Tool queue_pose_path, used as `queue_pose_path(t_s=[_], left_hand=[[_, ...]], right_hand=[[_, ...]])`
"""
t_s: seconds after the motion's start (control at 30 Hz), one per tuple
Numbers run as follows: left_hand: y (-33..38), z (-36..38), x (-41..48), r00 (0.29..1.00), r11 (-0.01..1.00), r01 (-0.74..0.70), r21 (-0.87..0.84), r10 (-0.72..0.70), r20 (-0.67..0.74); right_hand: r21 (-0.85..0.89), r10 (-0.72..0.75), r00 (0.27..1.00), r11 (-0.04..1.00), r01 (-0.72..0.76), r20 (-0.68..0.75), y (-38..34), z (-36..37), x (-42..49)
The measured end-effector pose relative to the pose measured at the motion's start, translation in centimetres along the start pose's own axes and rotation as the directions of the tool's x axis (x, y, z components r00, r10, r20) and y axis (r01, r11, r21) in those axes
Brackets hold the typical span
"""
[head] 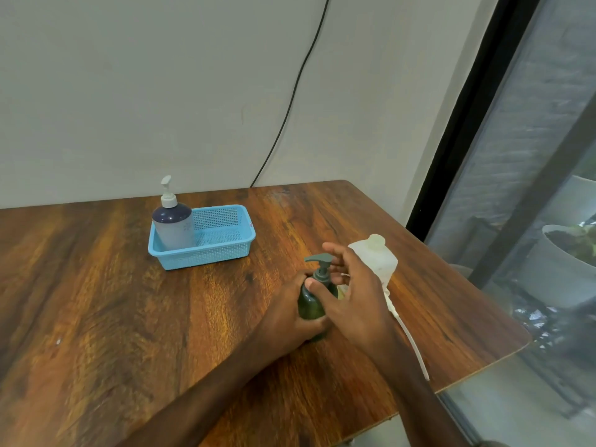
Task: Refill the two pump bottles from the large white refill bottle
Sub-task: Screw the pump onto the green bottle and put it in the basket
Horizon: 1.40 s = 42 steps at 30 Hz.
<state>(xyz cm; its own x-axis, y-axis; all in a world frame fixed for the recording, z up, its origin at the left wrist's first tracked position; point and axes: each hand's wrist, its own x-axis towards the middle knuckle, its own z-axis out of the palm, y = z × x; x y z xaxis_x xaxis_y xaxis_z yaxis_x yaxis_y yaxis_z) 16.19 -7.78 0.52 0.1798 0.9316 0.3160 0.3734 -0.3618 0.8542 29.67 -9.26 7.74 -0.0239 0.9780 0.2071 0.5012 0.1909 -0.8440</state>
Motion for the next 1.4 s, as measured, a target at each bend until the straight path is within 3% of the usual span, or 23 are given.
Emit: queue_pose_path(t_s=[0.17,0.33,0.53,0.77,1.13,1.4], left_hand=[[-0.1,0.0,0.0,1.000,0.999,0.020,-0.038,-0.019,0.013],[0.0,0.0,0.1,1.000,1.000,0.005,-0.018,-0.005,0.010],[-0.3,-0.3,0.1,1.000,0.999,0.029,-0.035,-0.029,0.010],[0.1,-0.4,0.1,1.000,0.996,-0.014,-0.091,0.016,0.024],[-0.5,0.2,0.0,1.000,0.995,-0.027,-0.095,0.028,0.011],[-0.9,0.4,0.0,1.000,0.998,-0.022,-0.066,0.023,0.019]], right_hand=[[-0.031,-0.002,0.994,1.000,-0.001,-0.110,0.2,0.3,0.0],[-0.025,-0.038,0.999,0.999,0.039,0.026,0.2,-0.2,0.3],[-0.075,-0.020,0.997,0.997,0.015,-0.077,-0.3,0.6,0.5],[-0.145,-0.081,0.988,0.984,0.100,0.131,0.6,-1.0,0.8],[-0.116,0.002,0.993,0.993,-0.016,-0.118,1.2,1.4,-0.4],[-0.141,0.010,0.989,0.990,-0.031,-0.145,1.4,1.5,-0.5]])
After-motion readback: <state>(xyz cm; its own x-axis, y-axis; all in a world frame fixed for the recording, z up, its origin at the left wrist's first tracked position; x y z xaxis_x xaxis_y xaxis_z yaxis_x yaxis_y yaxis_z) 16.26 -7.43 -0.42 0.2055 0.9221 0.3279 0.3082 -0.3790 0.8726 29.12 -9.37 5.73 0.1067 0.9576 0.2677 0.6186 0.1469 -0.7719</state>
